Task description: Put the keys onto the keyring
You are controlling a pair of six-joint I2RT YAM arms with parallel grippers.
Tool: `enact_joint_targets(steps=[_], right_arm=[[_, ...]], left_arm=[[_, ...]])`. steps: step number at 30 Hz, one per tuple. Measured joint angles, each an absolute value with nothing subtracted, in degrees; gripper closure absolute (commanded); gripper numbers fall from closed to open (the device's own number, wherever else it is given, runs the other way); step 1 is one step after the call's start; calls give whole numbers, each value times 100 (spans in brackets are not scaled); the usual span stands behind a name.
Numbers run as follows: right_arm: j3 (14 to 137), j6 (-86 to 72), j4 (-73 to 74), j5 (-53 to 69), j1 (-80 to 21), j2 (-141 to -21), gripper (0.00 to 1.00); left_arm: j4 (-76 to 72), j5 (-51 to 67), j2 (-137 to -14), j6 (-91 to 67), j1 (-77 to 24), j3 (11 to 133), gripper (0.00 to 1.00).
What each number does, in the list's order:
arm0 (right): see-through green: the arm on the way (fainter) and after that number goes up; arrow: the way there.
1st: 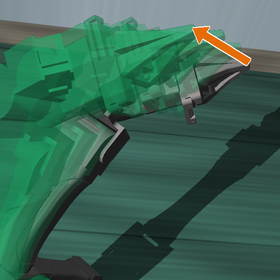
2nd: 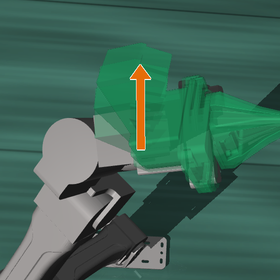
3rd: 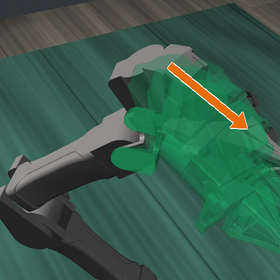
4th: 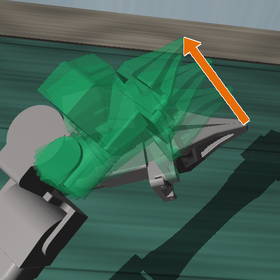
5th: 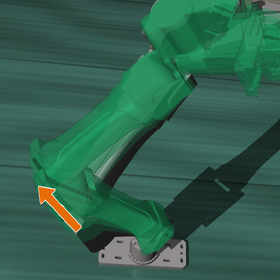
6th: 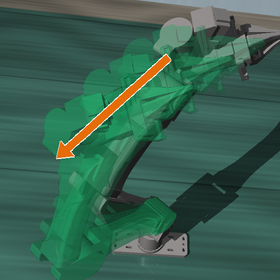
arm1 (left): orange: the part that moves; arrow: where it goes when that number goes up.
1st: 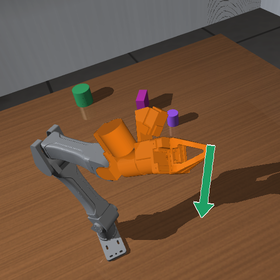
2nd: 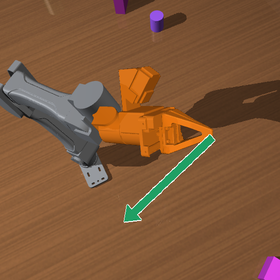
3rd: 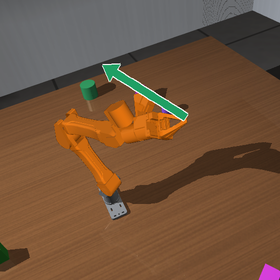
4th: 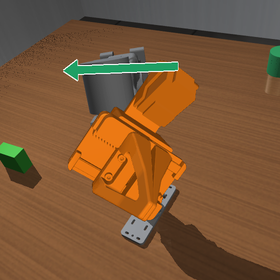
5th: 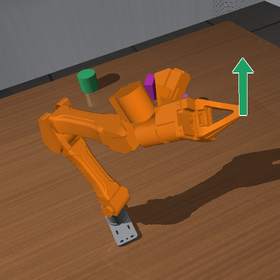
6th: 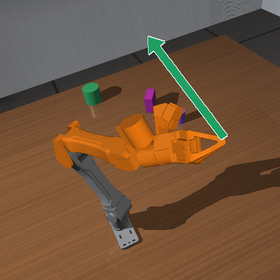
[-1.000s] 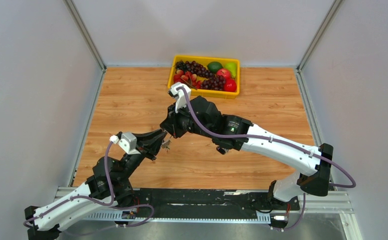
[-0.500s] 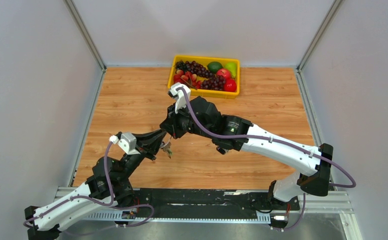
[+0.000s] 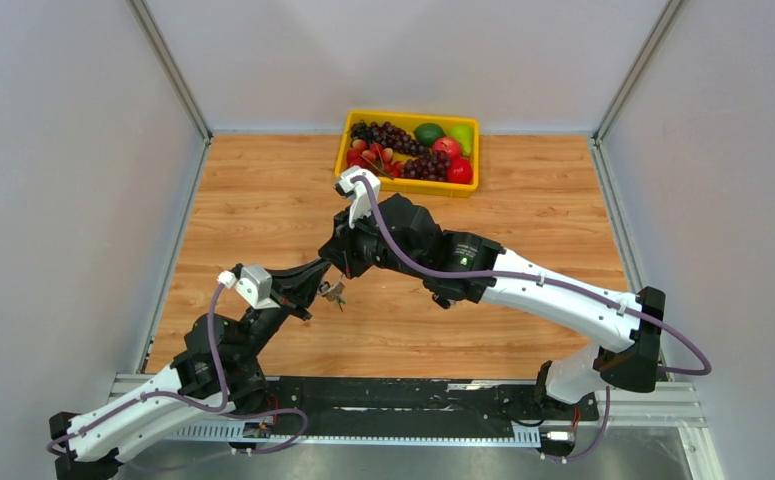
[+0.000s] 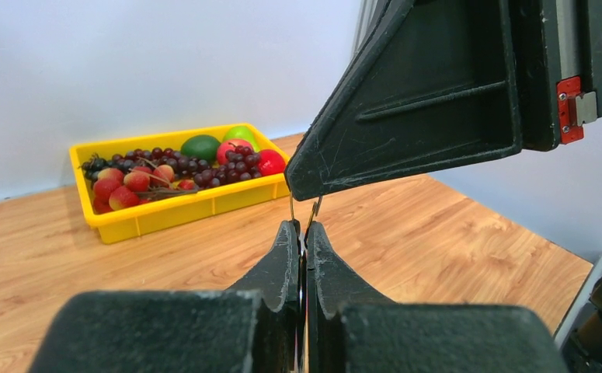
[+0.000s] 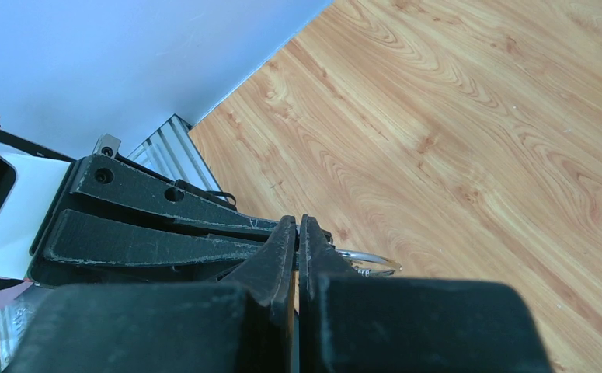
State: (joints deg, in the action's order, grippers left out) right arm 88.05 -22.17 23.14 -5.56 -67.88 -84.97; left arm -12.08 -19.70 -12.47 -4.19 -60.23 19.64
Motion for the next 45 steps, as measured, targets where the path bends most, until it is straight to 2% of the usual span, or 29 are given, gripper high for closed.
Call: enact_joint_targets(steps=[4,9,15,22,25,27,28,30,45], right_arm=[[8805,-2217,2303,-572,-6801,-8495,100],[8805,-2215,2311,-598,-6807,-8495,100],[8805,-2213,2316,-598,-6816,-8495,100],[8805,-2211,2309,-596,-6825,-8495,100],[8805,-2211,2309,-596,-6827,-8495,100],[8805,-2209,2309,-596,-6834,-8495,100],[8805,-2209,2311,-596,-6836,-8495,100],[8805,-2200,2309,-596,-6845,-8495,100],[8803,-2196,2255,-593,-6855,-8486,100]], left_arm=[[-1210,-1973,-1245,-445,-6025,1964,97],[-1212,-1959,-1262,-451,-6023,1964,82],[-1210,-1955,-1271,-462,-6025,1964,74],[-1212,-1907,-1271,-460,-6025,1964,70],[-1216,-1892,-1271,-460,-6025,1964,72],[-1221,-1892,-1271,-460,-6025,1964,80],[-1223,-1894,-1271,-460,-6025,1964,91],[-1221,-1920,-1262,-454,-6023,1964,99],[-1229,-1938,-1205,-526,-6025,1964,100]])
